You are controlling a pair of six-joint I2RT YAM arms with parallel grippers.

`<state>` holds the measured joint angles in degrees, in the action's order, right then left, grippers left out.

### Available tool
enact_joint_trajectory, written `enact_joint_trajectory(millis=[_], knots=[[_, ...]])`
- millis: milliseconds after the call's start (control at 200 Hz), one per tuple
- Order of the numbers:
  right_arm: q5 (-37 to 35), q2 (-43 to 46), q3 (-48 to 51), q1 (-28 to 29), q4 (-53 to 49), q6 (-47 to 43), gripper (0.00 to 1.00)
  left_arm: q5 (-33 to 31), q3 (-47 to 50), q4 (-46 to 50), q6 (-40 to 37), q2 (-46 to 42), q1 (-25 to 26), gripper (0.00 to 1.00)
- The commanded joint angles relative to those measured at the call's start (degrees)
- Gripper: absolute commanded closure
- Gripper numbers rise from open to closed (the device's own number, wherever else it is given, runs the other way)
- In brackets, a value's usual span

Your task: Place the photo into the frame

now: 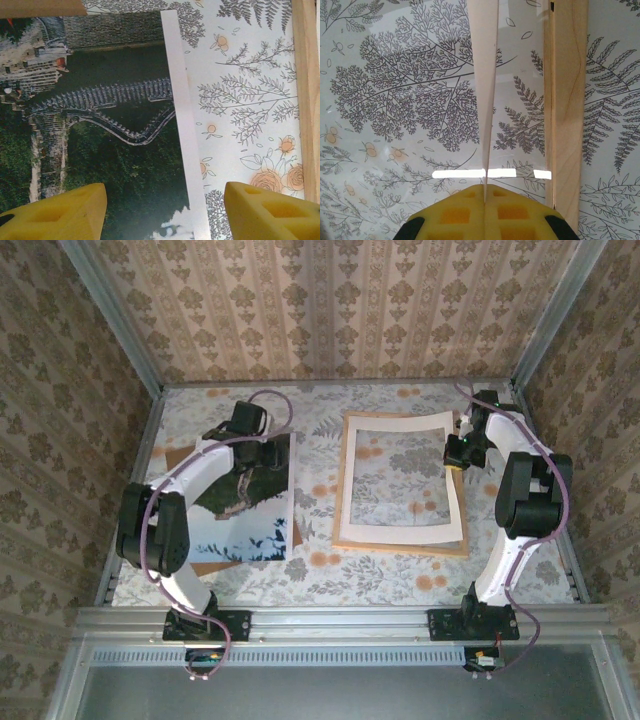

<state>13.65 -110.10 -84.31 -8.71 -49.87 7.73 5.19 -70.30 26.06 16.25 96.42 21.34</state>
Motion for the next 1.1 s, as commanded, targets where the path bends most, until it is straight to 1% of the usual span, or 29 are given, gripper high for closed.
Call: enact_joint_trajectory(millis=[0,180,265,280,350,465,580,765,905,1095], knots=[[-0.9,2.9,-0.6,0.5,-0.8,0.4,1.0,-0.4,0.3,-1.4,-1.0,-0.5,0.9,0.35],[-1.6,3.4,1.3,1.7,1.3,1.5,1.0,2.1,1.5,-6.0,1.9,-0.7,3.8,0.35],[-2.6,3.9,2.1,2.1,1.6,2.0,1.0,3.4,2.5,-10.5,4.3,-0.2,4.5,0.31],[-2.7,4.0,2.3,2.1,1.6,2.1,1.0,3.8,2.6,-11.5,4.8,0.1,6.1,0.31],[-4.0,5.1,3.3,2.1,1.7,2.4,1.0,4.3,1.8,-13.9,6.2,2.1,7.7,0.32],[-5.7,7.8,5.8,2.1,2.3,2.7,1.0,2.6,-4.0,-11.5,5.9,8.1,9.9,0.36],[-7.5,9.4,7.3,2.1,2.1,2.7,1.0,-1.9,-11.0,-7.2,3.8,14.3,11.6,0.37],[-5.7,9.9,8.3,2.2,3.1,2.5,1.0,-8.5,-18.0,-3.2,0.7,20.3,13.1,0.37],[-5.3,10.0,7.7,2.3,3.7,2.6,1.0,-7.1,-21.2,-1.6,0.5,23.4,13.4,0.37],[-4.1,9.5,7.2,2.4,4.9,2.8,1.0,-5.7,-27.2,1.4,-1.8,28.9,15.1,0.37]])
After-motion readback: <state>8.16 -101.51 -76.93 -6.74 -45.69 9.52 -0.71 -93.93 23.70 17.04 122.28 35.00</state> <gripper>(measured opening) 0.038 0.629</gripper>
